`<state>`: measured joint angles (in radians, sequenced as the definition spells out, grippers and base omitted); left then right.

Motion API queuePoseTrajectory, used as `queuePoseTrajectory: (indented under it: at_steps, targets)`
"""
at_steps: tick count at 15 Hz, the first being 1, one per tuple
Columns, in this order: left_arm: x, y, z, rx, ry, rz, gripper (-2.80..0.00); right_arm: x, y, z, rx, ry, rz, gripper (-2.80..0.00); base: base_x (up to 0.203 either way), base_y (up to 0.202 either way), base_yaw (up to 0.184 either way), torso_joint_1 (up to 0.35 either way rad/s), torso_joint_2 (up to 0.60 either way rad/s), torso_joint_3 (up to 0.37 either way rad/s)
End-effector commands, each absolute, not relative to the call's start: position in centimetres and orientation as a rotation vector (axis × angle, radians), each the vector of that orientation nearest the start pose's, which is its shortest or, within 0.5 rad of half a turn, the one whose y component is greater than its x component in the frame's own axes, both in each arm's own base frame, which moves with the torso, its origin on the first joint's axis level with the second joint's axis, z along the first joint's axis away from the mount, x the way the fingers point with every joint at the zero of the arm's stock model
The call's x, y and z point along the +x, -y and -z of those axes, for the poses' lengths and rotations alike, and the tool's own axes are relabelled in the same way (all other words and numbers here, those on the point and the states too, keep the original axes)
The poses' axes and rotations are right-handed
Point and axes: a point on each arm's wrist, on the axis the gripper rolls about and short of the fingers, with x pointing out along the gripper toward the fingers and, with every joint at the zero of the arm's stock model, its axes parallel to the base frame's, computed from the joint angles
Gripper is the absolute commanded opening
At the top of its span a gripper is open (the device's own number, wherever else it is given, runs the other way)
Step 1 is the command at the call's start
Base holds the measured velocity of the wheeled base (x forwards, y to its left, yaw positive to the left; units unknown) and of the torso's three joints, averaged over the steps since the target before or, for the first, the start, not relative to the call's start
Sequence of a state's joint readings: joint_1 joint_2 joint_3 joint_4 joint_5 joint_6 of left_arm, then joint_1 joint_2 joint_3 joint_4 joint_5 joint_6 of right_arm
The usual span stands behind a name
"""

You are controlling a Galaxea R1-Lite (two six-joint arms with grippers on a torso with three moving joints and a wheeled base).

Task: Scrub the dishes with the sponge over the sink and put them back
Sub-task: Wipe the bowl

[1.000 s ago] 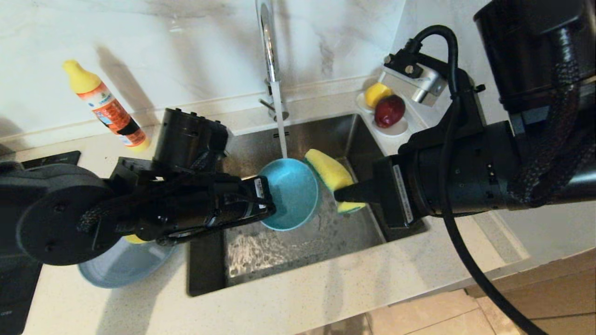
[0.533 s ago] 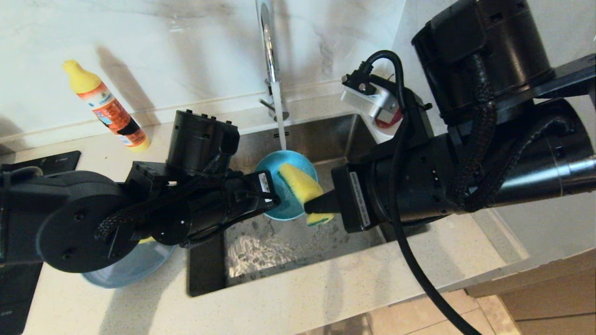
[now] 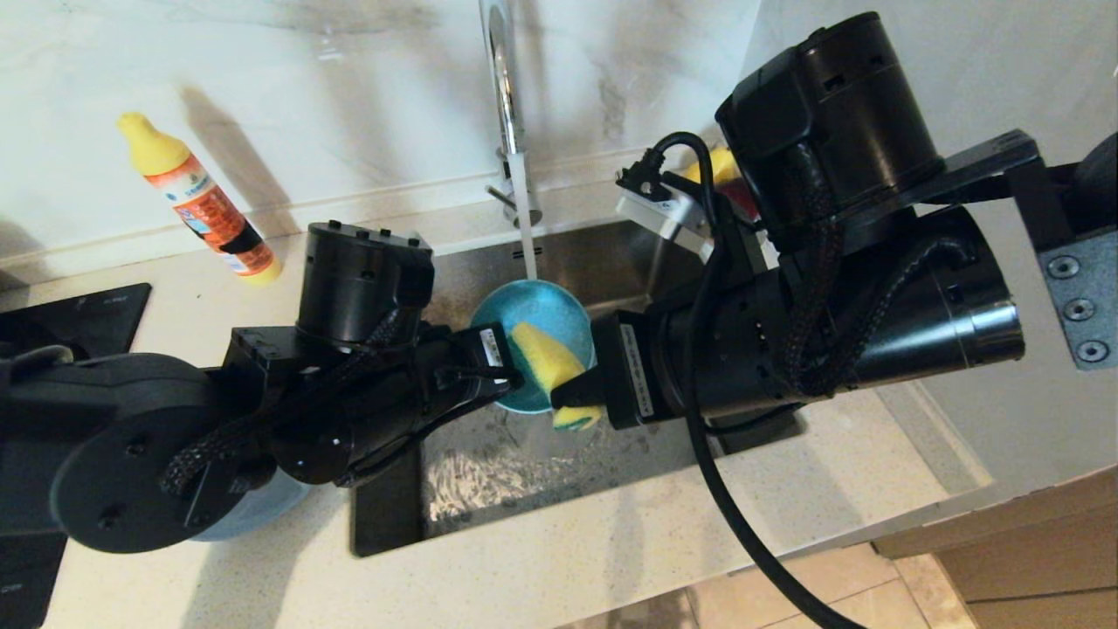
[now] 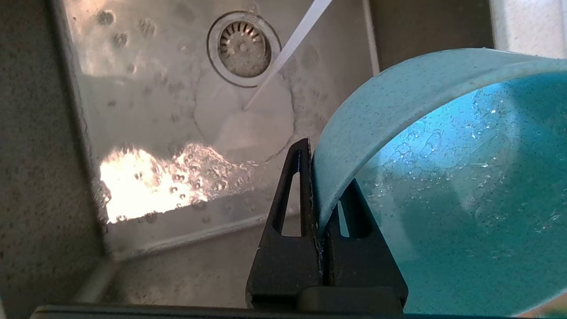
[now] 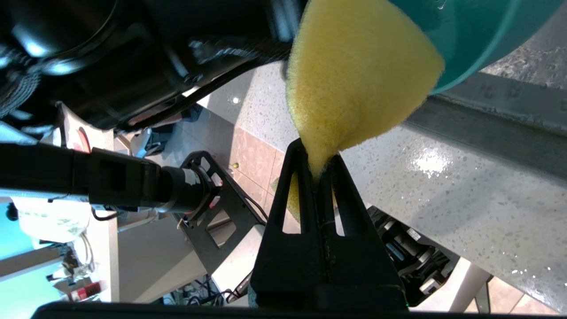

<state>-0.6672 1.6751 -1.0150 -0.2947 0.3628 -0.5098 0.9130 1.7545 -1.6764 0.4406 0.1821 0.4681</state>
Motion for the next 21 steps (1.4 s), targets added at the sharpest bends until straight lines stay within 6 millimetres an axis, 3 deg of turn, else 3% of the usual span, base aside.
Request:
queuePoseTrajectory:
  at_steps: [1,10,21]
  targets:
    - [24.5,18.3,-21.7,-0.327,-0.379,0.212,-2.8,20.1,-25.9,-30.3,0.224,-0.756,-0.909,-2.8,0.0,0.0,0.0,0.0,0.0,0.0]
    - [23.2,18.3,-21.7,-0.323,-0.331,0.262,-2.8,21.3,-27.0,-30.5,0.335,-0.798,-0.888,-2.8,0.0,0.0,0.0,0.0,0.0,0.0]
    - [22.0,18.5,-20.8,-0.28,-0.294,0.317,-2.8,23.9,-26.6,-29.7,0.399,-0.821,-0.813,-2.8,0.0,0.0,0.0,0.0,0.0,0.0]
